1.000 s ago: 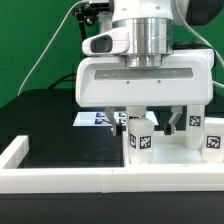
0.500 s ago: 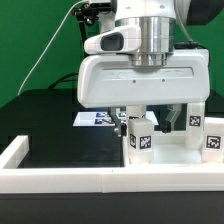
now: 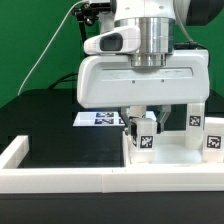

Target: Assemble square table

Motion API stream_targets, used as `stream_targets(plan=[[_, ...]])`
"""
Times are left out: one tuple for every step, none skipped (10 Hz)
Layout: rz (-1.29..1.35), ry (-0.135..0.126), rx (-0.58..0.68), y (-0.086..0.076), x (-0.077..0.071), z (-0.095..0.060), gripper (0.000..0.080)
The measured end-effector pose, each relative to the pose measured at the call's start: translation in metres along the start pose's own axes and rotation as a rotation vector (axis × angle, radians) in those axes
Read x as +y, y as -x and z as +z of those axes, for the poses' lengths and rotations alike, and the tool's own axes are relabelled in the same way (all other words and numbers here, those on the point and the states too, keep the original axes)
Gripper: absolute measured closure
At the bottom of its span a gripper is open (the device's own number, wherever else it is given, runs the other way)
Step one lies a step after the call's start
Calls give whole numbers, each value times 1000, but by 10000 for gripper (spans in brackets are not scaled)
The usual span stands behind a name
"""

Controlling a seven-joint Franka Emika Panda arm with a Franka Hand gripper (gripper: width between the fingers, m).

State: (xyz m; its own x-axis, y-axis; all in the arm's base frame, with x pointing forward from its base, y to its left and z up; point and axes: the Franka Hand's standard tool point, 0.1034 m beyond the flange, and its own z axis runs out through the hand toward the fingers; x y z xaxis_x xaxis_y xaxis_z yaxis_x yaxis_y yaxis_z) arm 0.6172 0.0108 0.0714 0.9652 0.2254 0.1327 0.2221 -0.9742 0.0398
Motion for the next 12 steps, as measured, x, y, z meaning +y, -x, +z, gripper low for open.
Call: stream_targets(plan=[[48, 0, 0, 0, 0, 0, 509], [124, -1, 0, 0, 0, 0, 509], [228, 1, 9, 0, 0, 0, 509], [337, 5, 25, 1, 0, 1, 509], [440, 4, 38, 0, 1, 1, 509], [516, 7, 55, 0, 2, 1, 509], [637, 7, 61, -1, 3, 1, 509], [727, 10, 65, -1, 3, 1, 509], [829, 9, 66, -1, 4, 1, 509], [936, 9, 63, 0, 5, 1, 509], [1053, 5, 52, 0, 5, 1, 508], [1196, -2, 53, 0, 5, 1, 508]])
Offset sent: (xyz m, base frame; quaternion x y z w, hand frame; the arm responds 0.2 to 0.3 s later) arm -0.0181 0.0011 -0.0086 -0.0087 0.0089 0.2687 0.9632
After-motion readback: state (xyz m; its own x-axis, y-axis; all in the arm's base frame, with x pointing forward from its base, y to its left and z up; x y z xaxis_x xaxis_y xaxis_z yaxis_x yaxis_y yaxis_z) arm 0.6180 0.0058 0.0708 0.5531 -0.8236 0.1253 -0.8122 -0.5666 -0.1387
